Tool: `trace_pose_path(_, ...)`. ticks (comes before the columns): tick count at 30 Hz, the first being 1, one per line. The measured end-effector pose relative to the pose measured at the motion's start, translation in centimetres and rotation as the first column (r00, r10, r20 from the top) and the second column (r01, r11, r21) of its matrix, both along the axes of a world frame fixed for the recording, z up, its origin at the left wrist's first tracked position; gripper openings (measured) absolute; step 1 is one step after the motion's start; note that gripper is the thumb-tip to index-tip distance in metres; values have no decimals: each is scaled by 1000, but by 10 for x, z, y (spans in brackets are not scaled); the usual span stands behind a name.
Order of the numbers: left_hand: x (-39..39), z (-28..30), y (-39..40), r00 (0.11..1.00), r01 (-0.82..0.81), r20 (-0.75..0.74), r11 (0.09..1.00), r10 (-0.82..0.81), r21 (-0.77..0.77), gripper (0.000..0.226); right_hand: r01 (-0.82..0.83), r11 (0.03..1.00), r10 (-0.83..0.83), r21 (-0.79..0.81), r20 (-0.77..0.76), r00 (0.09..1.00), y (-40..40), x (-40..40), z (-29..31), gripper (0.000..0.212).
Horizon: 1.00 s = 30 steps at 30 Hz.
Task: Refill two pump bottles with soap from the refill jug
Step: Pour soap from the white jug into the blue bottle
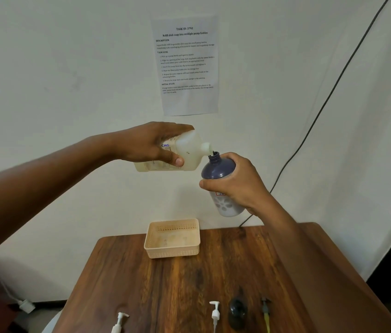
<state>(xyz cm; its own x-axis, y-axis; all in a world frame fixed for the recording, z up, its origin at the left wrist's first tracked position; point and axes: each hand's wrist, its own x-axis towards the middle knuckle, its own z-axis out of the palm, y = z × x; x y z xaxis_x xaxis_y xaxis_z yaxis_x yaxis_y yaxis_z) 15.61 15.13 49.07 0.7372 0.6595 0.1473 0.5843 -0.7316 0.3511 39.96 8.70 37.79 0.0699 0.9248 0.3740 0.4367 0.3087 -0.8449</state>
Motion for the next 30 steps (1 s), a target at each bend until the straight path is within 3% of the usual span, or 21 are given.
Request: trace_pose_path(30, 5, 3, 6, 1000, -1, -13, 1000, 1, 10, 82, 14, 1000, -14, -2, -3, 1000, -1, 3, 1, 61)
